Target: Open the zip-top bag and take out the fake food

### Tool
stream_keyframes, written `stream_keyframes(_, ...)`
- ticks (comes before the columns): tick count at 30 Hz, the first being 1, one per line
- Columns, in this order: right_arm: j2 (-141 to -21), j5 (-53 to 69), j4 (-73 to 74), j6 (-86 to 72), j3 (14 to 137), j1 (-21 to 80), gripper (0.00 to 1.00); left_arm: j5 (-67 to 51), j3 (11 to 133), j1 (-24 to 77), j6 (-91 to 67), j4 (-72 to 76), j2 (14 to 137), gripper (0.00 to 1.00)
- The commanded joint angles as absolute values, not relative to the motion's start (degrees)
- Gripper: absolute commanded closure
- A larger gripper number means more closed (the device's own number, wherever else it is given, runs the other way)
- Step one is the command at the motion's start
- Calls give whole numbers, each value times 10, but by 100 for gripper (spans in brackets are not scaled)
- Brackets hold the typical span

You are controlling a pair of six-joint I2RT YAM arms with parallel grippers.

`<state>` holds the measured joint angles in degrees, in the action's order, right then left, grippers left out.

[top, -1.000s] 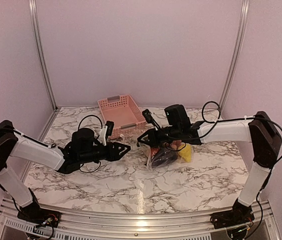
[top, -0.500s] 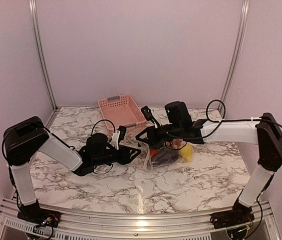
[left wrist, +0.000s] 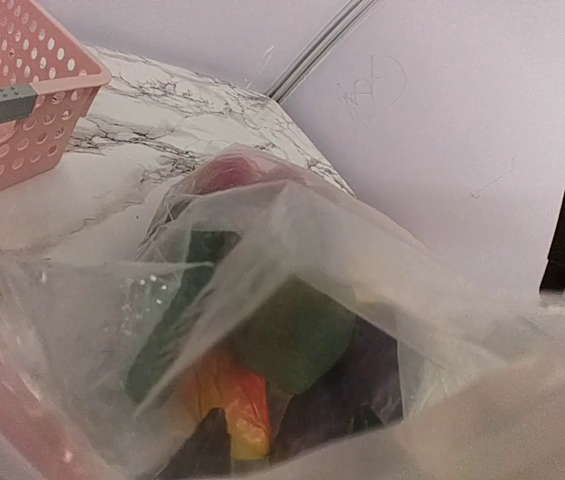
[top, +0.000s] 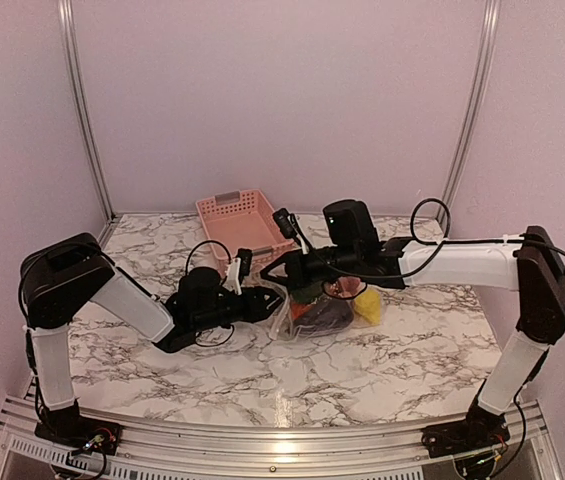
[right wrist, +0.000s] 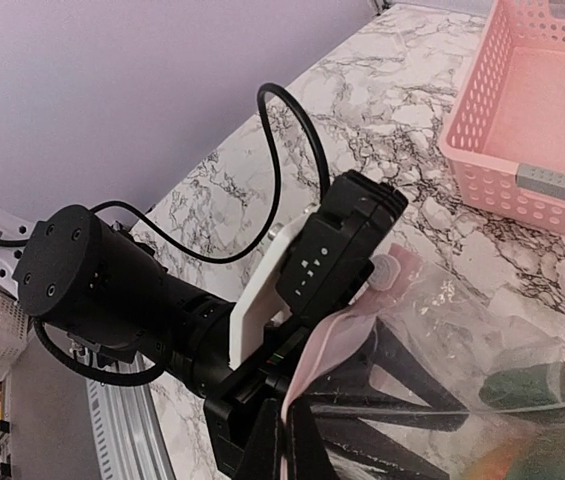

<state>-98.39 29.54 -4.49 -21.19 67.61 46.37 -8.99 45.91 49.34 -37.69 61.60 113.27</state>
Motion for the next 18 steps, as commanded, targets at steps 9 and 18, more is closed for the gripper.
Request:
stream_keyframes(9,-995,259,-56,-215,705,472,100,-96,521,494,-432,683,1224,50)
stream_keyframes(18,-995,238,-57,-215,688,472,100,-127,573,496,-452,693,1275,36)
